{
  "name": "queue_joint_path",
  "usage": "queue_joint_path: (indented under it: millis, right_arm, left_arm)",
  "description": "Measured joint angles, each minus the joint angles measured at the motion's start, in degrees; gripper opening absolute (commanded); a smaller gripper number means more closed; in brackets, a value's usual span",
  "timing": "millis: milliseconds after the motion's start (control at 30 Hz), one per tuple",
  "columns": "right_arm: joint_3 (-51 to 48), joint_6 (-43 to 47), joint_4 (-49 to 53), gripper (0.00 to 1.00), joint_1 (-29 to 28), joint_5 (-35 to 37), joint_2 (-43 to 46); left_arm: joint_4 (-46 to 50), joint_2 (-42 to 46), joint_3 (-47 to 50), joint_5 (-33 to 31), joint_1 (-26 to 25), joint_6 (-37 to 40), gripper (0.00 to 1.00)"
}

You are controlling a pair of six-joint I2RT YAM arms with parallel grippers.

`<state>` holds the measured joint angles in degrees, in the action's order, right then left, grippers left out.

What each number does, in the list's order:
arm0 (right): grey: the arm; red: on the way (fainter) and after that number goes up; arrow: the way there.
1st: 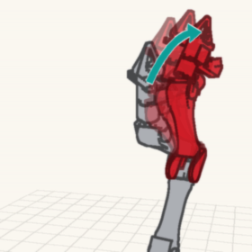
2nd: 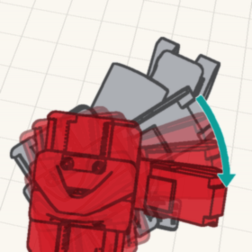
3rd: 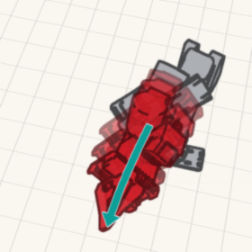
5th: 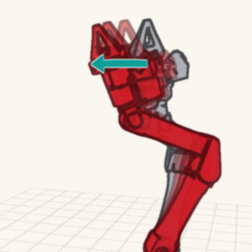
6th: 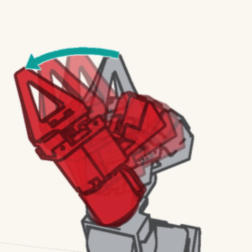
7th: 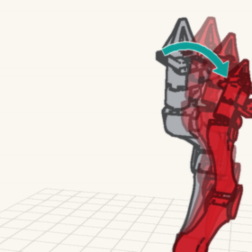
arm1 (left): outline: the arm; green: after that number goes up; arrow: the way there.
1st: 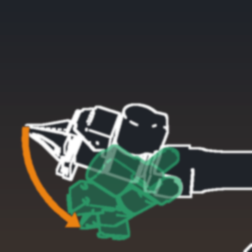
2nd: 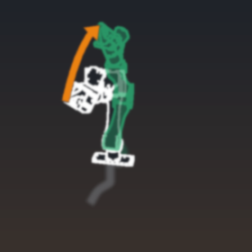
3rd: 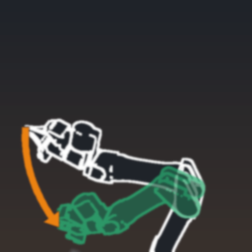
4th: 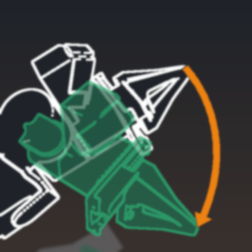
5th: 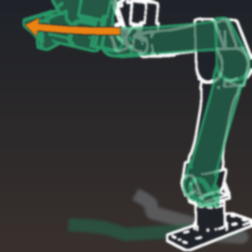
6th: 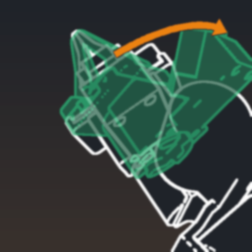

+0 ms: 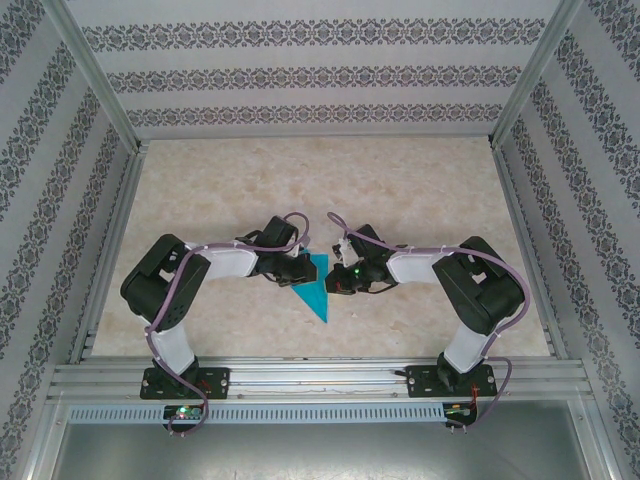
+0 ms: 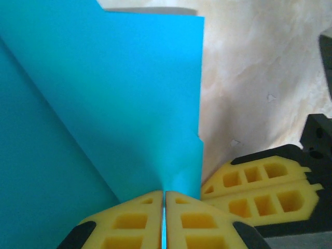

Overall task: Fold a paper plane with a square sheet of paper (fold left side to right side)
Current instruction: Fourth fold the wing at the center of the table.

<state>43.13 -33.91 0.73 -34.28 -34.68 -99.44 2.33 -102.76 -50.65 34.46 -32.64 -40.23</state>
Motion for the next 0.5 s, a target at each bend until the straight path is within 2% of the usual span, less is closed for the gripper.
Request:
queue_joint_path:
  millis: [500]
  right_arm:
    - [0.79, 0.9, 1.29, 0.0, -0.11, 0.13, -0.15]
  left_arm:
    - [0.17, -0.66, 0.07, -0.81, 0.02, 1.05, 0.09]
